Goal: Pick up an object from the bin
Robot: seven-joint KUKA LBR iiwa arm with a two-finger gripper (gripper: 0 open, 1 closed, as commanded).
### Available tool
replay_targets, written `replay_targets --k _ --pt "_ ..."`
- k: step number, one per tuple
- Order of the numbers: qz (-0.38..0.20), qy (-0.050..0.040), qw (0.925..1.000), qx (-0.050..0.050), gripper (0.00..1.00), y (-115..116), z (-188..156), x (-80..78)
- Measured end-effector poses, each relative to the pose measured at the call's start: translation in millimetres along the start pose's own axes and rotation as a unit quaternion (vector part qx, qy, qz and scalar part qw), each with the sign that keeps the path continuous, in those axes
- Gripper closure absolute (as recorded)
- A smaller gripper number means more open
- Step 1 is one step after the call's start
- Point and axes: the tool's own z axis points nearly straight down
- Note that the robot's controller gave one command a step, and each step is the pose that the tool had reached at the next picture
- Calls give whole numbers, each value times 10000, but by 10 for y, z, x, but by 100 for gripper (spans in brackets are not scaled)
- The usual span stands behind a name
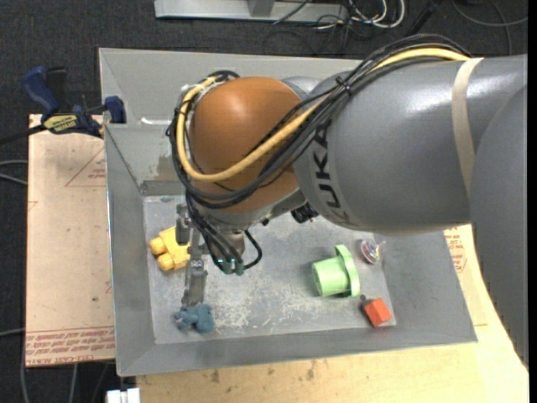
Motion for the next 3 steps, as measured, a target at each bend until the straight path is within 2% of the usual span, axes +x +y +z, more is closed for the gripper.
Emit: replay_targets --k 1,2,3 --pt "-457 7 9990 16 0 -455 1002 170" --pt "-257 -68 9996 -12 0 -698 1624 157" --pt "-278 -40 9996 -10 100 -684 1607 173"
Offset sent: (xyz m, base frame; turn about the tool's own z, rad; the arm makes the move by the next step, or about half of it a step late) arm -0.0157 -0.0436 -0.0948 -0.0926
